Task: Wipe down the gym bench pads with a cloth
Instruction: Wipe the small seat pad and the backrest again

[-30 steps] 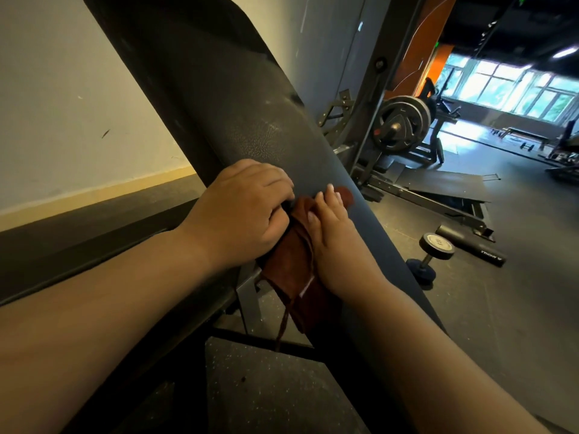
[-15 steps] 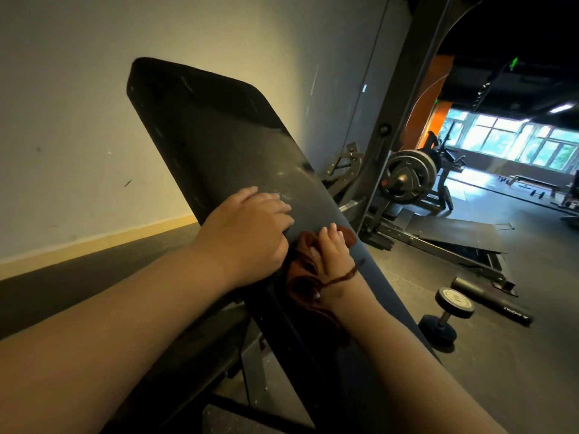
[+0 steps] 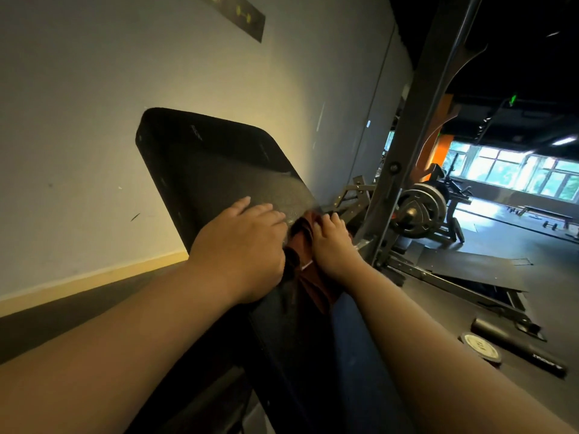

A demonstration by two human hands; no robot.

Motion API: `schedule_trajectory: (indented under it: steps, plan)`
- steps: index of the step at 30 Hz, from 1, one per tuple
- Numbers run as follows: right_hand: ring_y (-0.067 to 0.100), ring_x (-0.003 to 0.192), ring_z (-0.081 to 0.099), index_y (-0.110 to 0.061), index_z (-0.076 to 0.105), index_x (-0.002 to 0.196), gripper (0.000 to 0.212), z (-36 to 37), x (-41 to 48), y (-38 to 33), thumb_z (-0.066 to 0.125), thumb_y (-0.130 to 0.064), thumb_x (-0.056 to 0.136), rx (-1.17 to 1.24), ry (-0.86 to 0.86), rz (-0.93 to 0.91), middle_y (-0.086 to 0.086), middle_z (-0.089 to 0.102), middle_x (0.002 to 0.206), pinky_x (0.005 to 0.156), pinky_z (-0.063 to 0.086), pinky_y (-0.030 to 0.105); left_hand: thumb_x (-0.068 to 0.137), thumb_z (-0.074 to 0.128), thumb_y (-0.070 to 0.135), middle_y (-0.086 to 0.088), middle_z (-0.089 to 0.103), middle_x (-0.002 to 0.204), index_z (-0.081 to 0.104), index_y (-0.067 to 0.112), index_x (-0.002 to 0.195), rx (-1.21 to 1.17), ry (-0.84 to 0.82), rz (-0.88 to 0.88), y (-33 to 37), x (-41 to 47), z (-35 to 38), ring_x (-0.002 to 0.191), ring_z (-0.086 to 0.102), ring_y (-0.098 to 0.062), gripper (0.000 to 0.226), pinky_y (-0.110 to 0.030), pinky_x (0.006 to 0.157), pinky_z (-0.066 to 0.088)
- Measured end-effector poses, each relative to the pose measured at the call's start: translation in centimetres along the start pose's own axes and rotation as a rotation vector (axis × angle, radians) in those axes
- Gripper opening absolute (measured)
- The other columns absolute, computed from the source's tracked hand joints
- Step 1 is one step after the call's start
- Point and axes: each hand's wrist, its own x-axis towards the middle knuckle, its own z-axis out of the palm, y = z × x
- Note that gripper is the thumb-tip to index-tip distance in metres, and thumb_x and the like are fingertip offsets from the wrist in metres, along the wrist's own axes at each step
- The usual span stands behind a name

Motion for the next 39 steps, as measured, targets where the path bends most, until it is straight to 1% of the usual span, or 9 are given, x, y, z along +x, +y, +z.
schedule_trajectory:
  steps: [4,11,18,21,25,29,31,35,39]
  plan:
    - [0.030,0.151,0.017,-0.010,0.040,0.147,0.046,0.3,1.8,-2.9,0.029,-0.033,0.109,-0.015,0.000,-0.137,0.011,0.032,0.158,0.125,0.011,0.045,0.102,0.032,0.031,0.002,0.027,0.163,0.030,0.018,0.155,-0.069,0.054,-0.051,-0.1,-0.1,-0.4,0.150,0.018,-0.014,0.054,-0.030,0.122,0.001]
    - [-0.009,0.144,-0.023,-0.036,-0.003,0.158,0.061,0.7,-12.1,-0.7,0.023,-0.049,0.105,-0.061,-0.105,-0.366,-0.027,-0.018,0.160,0.113,-0.012,0.015,0.102,0.031,0.024,0.000,0.024,0.164,0.027,0.016,0.156,-0.119,0.083,-0.098,0.3,-0.5,0.0,0.151,0.016,-0.016,0.054,-0.025,0.117,0.002]
    - [0.022,0.154,-0.011,-0.015,-0.004,0.160,0.066,1.2,-6.4,-2.4,0.024,-0.044,0.108,-0.078,-0.006,-0.072,0.008,-0.010,0.168,0.125,-0.004,0.037,0.102,0.030,0.026,-0.003,0.032,0.161,0.035,0.013,0.153,-0.115,0.096,-0.077,0.5,-2.1,0.1,0.150,0.024,-0.018,0.053,-0.032,0.122,0.009]
    - [0.018,0.154,-0.012,-0.021,0.006,0.161,0.063,2.0,-11.7,-2.8,0.025,-0.046,0.107,-0.041,-0.023,-0.153,0.003,-0.007,0.168,0.125,-0.003,0.038,0.099,0.018,0.031,-0.003,0.033,0.160,0.038,0.014,0.152,-0.090,0.088,-0.044,0.6,-3.6,0.7,0.149,0.025,-0.019,0.059,-0.036,0.123,0.011]
    - [0.001,0.147,-0.028,-0.037,-0.010,0.158,0.071,1.3,-20.8,-0.7,0.025,-0.062,0.101,-0.113,-0.139,-0.238,-0.019,-0.026,0.162,0.116,-0.009,0.027,0.095,0.020,0.032,-0.005,0.041,0.156,0.046,0.012,0.147,-0.045,0.122,-0.040,0.6,-4.3,1.4,0.146,0.033,-0.022,0.061,-0.040,0.121,0.017]
    - [0.001,0.144,-0.032,-0.040,-0.022,0.153,0.085,0.3,-25.1,1.4,0.018,-0.078,0.088,-0.225,-0.208,-0.022,-0.024,-0.040,0.153,0.124,-0.003,0.038,0.096,0.030,0.027,-0.007,0.047,0.151,0.053,0.008,0.141,-0.068,0.173,-0.023,1.1,-4.8,2.0,0.143,0.038,-0.024,0.054,-0.042,0.120,0.020]
    - [0.011,0.146,-0.031,-0.029,-0.021,0.155,0.086,1.2,-24.7,0.0,0.021,-0.072,0.093,-0.260,-0.185,0.071,-0.012,-0.036,0.158,0.125,-0.003,0.042,0.097,0.032,0.026,-0.008,0.050,0.149,0.055,0.008,0.139,-0.095,0.196,-0.018,1.5,-5.4,2.5,0.142,0.040,-0.025,0.052,-0.042,0.119,0.021]
    - [0.029,0.152,-0.017,-0.008,-0.005,0.158,0.080,3.8,-20.7,-5.3,0.032,-0.052,0.103,-0.331,-0.014,-0.024,0.015,-0.014,0.166,0.125,-0.005,0.044,0.099,0.026,0.032,-0.005,0.049,0.150,0.054,0.011,0.141,-0.153,0.178,0.028,0.8,-5.7,2.2,0.142,0.039,-0.022,0.055,-0.039,0.120,0.020]
    - [0.023,0.152,-0.017,-0.012,-0.006,0.158,0.079,3.6,-21.4,-4.8,0.037,-0.048,0.103,-0.303,-0.009,-0.112,0.009,-0.015,0.166,0.122,-0.008,0.036,0.102,0.028,0.037,-0.002,0.050,0.149,0.055,0.016,0.140,-0.216,0.177,0.134,-1.5,-6.2,2.2,0.143,0.038,-0.019,0.051,-0.035,0.123,0.014]
